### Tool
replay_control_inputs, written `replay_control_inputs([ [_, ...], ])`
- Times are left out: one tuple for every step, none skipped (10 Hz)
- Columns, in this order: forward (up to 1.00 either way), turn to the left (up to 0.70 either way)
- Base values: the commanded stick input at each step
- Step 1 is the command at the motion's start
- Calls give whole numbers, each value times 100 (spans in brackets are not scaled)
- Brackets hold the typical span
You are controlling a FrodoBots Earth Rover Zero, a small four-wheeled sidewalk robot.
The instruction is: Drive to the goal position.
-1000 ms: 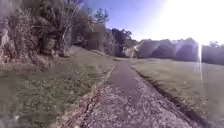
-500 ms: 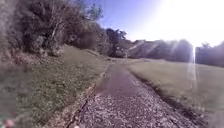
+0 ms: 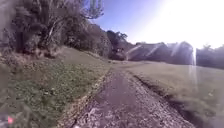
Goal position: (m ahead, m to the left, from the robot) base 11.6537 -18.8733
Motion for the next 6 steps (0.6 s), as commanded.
replay_control_inputs([
  [100, 0],
  [100, 0],
  [100, 0],
  [100, 0],
  [100, 0],
  [100, 0],
])
